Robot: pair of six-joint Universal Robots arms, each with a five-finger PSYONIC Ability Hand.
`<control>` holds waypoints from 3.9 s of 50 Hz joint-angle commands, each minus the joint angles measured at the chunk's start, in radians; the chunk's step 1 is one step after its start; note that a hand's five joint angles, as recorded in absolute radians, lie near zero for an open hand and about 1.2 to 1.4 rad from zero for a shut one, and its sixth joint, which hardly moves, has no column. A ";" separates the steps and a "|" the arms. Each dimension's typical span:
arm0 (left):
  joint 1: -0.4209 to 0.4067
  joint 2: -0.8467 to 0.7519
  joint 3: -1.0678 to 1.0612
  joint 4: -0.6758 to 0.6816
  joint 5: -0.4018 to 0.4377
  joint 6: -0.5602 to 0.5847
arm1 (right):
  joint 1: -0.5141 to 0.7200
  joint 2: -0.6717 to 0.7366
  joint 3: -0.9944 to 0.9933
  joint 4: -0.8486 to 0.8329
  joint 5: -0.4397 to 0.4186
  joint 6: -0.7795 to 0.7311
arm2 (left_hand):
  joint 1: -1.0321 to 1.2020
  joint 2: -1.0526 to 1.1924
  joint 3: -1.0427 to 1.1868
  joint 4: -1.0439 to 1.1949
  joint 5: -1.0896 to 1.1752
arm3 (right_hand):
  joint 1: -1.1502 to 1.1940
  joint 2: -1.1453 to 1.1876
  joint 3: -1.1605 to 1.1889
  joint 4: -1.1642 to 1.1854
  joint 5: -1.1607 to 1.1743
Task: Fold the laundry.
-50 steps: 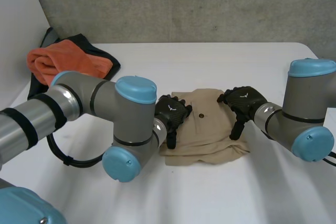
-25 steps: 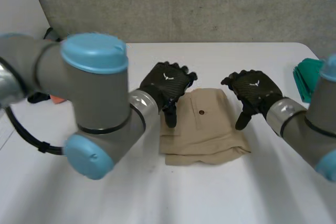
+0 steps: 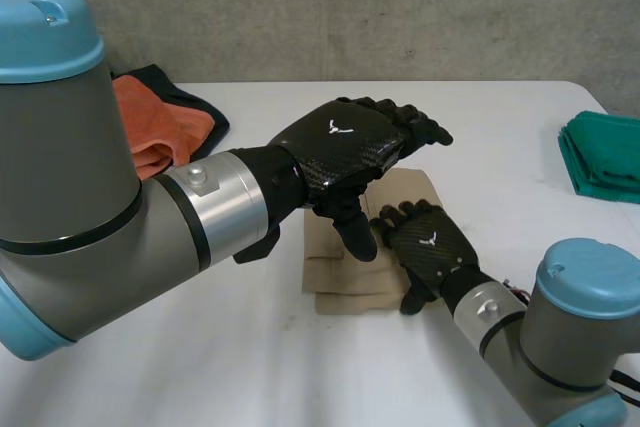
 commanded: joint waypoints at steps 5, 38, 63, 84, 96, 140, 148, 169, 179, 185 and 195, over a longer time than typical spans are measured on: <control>0.009 -0.002 0.001 0.001 -0.023 0.004 | 0.023 0.109 -0.138 -0.034 0.034 -0.056 | 0.010 -0.009 -0.015 -0.009 -0.015 | 0.011 -0.043 -0.037 -0.056 -0.063; 0.035 0.001 -0.001 0.001 -0.025 0.000 | -0.382 0.202 -0.621 0.124 -0.324 -0.085 | 0.013 -0.006 -0.012 -0.006 -0.012 | 1.229 1.174 1.181 1.161 1.154; 0.035 0.004 -0.004 0.001 -0.027 -0.001 | -0.784 0.576 -1.172 -0.106 -0.533 0.347 | 0.013 -0.006 -0.012 -0.006 -0.012 | 1.229 1.174 1.181 1.161 1.154; 0.034 0.001 -0.013 0.001 -0.043 -0.003 | -0.921 0.661 -1.086 -0.093 -0.622 0.274 | 0.013 -0.006 -0.012 -0.006 -0.012 | 1.229 1.174 1.181 1.161 1.154; 0.032 0.005 -0.014 0.001 -0.042 -0.021 | -0.930 0.567 -1.022 0.089 -0.553 0.179 | 0.013 -0.006 -0.012 -0.006 -0.012 | 0.007 -0.047 -0.041 -0.061 -0.067; 0.165 0.096 -0.014 0.053 -0.149 -0.016 | -0.403 -0.413 -0.071 0.045 -0.489 0.254 | 0.001 -0.017 -0.024 -0.018 -0.024 | 0.007 -0.047 -0.041 -0.061 -0.067; 0.483 -0.020 -0.001 0.305 -0.257 0.032 | -0.280 -0.358 -0.019 0.215 -0.418 0.027 | 0.001 -0.018 -0.024 -0.018 -0.024 | 0.007 -0.047 -0.041 -0.061 -0.067; 0.718 -0.844 0.602 0.496 -0.174 0.375 | -0.246 -0.230 0.009 0.299 -0.240 -0.211 | 0.118 0.100 0.093 0.099 0.094 | 0.007 -0.047 -0.041 -0.061 -0.067; 0.664 -0.963 0.738 0.534 -0.267 0.382 | -0.246 -0.220 0.012 0.295 -0.239 -0.211 | 1.210 1.192 1.185 1.191 1.186 | 0.007 -0.047 -0.041 -0.061 -0.067; 0.557 -0.702 0.430 0.587 -0.318 0.358 | -0.246 -0.218 0.004 0.292 -0.234 -0.211 | 1.210 1.192 1.185 1.191 1.186 | 0.007 -0.047 -0.041 -0.061 -0.067; 0.217 -0.185 -0.169 0.613 -0.320 0.062 | -0.247 -0.223 -0.049 0.295 -0.096 -0.194 | 1.210 1.192 1.185 1.191 1.186 | 0.007 -0.047 -0.041 -0.061 -0.067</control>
